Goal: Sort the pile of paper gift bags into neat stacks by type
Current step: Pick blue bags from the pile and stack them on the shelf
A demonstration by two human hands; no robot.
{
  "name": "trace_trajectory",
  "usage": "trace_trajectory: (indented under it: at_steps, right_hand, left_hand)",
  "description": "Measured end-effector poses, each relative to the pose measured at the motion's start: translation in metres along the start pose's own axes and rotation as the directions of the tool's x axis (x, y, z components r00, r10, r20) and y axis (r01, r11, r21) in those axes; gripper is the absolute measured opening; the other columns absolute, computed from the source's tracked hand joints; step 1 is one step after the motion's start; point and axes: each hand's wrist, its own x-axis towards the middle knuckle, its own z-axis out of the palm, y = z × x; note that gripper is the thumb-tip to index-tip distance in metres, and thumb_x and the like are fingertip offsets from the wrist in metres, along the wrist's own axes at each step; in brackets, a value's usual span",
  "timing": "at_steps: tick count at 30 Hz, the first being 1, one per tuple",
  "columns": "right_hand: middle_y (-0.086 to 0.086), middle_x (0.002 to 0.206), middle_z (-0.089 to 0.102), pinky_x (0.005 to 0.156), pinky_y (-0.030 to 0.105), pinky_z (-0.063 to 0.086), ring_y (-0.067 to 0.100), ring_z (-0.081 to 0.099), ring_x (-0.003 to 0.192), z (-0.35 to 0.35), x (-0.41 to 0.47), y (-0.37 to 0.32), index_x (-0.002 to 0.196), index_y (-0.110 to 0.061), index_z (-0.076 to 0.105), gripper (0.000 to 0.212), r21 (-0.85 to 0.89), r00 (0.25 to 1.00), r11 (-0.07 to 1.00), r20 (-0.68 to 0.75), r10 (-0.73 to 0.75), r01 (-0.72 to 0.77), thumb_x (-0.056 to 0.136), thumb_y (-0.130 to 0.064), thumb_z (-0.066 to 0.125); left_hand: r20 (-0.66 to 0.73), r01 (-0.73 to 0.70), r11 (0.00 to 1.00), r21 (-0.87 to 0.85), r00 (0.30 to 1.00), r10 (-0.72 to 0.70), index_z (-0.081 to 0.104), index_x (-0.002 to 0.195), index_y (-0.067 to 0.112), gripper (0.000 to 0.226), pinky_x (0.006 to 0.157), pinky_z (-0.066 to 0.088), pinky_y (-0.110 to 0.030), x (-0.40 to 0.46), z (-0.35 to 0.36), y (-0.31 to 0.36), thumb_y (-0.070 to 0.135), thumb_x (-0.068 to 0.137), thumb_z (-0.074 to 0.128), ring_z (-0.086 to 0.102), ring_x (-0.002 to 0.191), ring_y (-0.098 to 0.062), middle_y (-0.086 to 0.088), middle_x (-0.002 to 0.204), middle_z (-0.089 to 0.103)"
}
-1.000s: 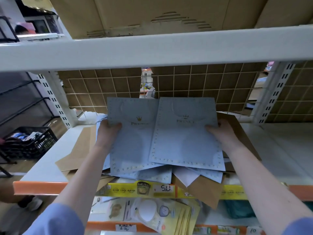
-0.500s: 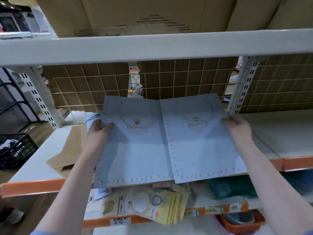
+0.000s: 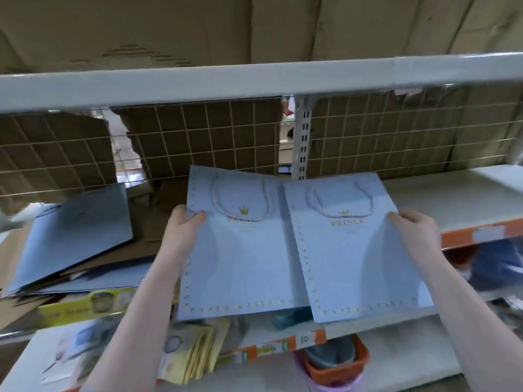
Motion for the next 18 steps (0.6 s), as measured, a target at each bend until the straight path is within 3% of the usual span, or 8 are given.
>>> trace_trajectory:
  at_steps: [3,5,8,11,13,16,18]
  right_hand:
    - [0.011,0.077,0.055,0.065,0.033,0.033,0.028,0.049,0.077,-0.066,0.035,0.042,0.086,-0.007,0.065,0.022,-0.049,1.0,0.999,-0.021,0.021,-0.022,0.086,-0.027,0.057]
    - [0.016,0.078,0.056,0.065,0.034,0.033,0.035,0.051,0.079,-0.106,0.052,0.064,0.087,-0.005,0.064,0.023,-0.07,0.998,0.997,-0.039,0.042,-0.045,0.086,-0.027,0.056]
    - [0.005,0.068,0.053,0.062,0.034,0.033,0.028,0.047,0.074,-0.152,0.078,0.091,0.074,-0.009,0.059,0.019,-0.072,0.997,0.996,-0.057,0.057,-0.061,0.084,-0.025,0.056]
    - [-0.002,0.058,0.037,0.055,0.033,0.023,0.021,0.032,0.065,-0.179,0.11,0.113,0.07,-0.002,0.048,0.026,-0.057,0.995,0.997,-0.085,0.054,-0.059,0.083,-0.024,0.055]
    - [0.002,0.064,0.04,0.057,0.033,0.024,0.02,0.033,0.065,-0.19,0.133,0.128,0.078,0.002,0.051,0.028,-0.065,0.993,0.996,-0.102,0.061,-0.068,0.083,-0.025,0.054]
    - [0.012,0.071,0.049,0.061,0.033,0.03,0.02,0.041,0.07,-0.199,0.167,0.148,0.088,0.0,0.058,0.03,-0.062,0.989,0.993,-0.11,0.096,-0.103,0.081,-0.029,0.054]
    - [0.014,0.075,0.055,0.062,0.033,0.032,0.023,0.045,0.073,-0.203,0.189,0.16,0.088,-0.003,0.061,0.031,-0.079,0.987,0.989,-0.105,0.118,-0.127,0.079,-0.032,0.053]
  left_hand:
    - [0.028,0.029,0.999,0.018,0.999,-0.03,0.055,0.111,0.004,0.033,0.075,0.054,-0.049,-0.019,0.075,0.003,0.026,0.087,0.058,0.066,0.09,-0.033,-0.019,0.107,0.064]
    - [0.053,0.037,0.998,0.042,0.998,-0.039,0.055,0.111,0.005,0.027,0.079,0.053,-0.047,-0.03,0.121,0.004,0.024,0.091,0.055,0.065,0.092,-0.031,-0.015,0.106,0.064]
    - [0.097,0.026,0.997,0.078,0.995,-0.034,0.057,0.109,0.003,0.033,0.079,0.053,-0.05,-0.035,0.178,0.009,0.029,0.088,0.057,0.066,0.091,-0.033,-0.018,0.108,0.065]
    - [0.117,0.028,0.998,0.061,0.993,-0.035,0.059,0.111,-0.004,0.026,0.074,0.052,-0.04,-0.03,0.226,0.016,0.013,0.092,0.054,0.067,0.091,-0.036,-0.022,0.105,0.067]
    - [0.101,0.042,0.998,0.04,0.994,-0.046,0.056,0.114,-0.004,0.025,0.071,0.051,-0.036,-0.022,0.256,0.018,0.009,0.094,0.051,0.066,0.091,-0.035,-0.023,0.108,0.066]
    - [0.093,0.03,0.999,0.039,0.995,-0.034,0.058,0.109,-0.001,0.018,0.058,0.05,-0.025,-0.007,0.298,0.02,0.005,0.094,0.05,0.063,0.075,-0.026,-0.02,0.101,0.064]
    - [0.092,0.02,1.0,0.013,0.996,-0.021,0.058,0.112,-0.002,0.021,0.062,0.051,-0.025,0.005,0.324,0.016,0.002,0.093,0.05,0.061,0.076,-0.027,-0.021,0.102,0.062]
